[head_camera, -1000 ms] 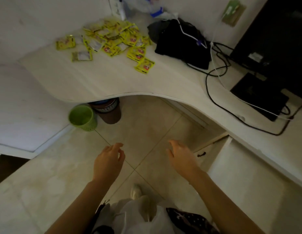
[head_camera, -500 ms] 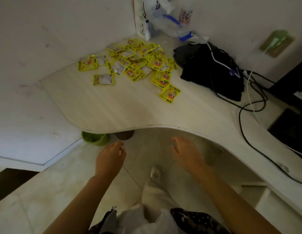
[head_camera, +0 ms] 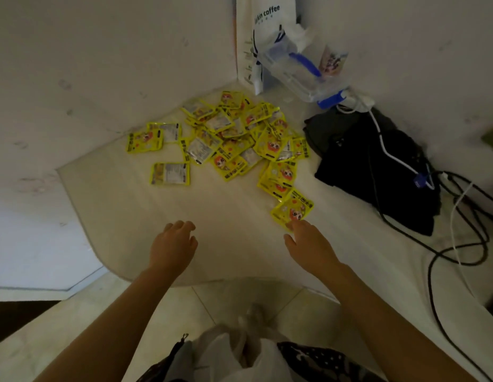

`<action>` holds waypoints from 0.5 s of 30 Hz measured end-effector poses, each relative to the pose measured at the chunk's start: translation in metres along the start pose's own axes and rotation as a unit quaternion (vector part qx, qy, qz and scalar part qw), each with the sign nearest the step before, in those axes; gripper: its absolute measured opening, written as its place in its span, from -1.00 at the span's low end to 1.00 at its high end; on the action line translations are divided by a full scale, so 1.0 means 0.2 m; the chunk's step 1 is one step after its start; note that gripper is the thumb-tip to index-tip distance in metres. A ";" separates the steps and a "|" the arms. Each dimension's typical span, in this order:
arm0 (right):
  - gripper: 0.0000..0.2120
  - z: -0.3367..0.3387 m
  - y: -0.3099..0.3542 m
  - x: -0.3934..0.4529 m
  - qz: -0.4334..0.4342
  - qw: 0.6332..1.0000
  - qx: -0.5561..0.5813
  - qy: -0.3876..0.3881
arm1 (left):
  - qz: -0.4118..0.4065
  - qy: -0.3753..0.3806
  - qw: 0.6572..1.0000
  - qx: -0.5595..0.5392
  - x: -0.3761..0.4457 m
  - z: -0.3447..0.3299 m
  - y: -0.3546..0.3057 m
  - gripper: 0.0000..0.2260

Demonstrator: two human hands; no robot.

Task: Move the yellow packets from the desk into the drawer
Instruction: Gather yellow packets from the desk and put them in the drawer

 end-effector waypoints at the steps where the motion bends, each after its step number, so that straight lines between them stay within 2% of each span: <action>1: -0.63 0.01 0.00 0.05 -0.010 1.000 0.000 0.003 | 0.000 0.007 1.000 0.009 0.06 0.01 0.02 -0.74; 4: -0.70 0.01 -0.02 0.20 -0.037 0.999 0.017 0.010 | 0.004 0.021 0.999 0.027 0.25 0.05 0.09 -0.72; 7: -0.80 0.00 -0.04 0.33 -0.092 0.995 0.039 -0.019 | 0.005 0.029 0.999 0.039 0.43 0.10 0.16 -0.68; 9: -0.70 -0.01 -0.04 0.38 -0.139 0.987 0.061 -0.049 | -0.001 0.030 0.999 0.044 0.55 0.12 0.21 -0.65; 12: -0.45 -0.02 -0.03 0.44 -0.239 0.964 0.087 -0.077 | -0.022 0.027 0.998 0.054 0.72 0.16 0.28 -0.60; 15: -0.36 -0.05 0.00 0.50 -0.323 0.934 0.128 -0.085 | -0.044 0.029 0.997 0.060 0.87 0.17 0.34 -0.51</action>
Point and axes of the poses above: each hand's wrist, its own x-axis towards the middle knuckle, its own z-axis out of the back of the hand, y = z × x, the point moved 3 cm from there along x, towards the middle knuckle, and after that the axes turned 6 degrees about x, right-handed, at the moved point
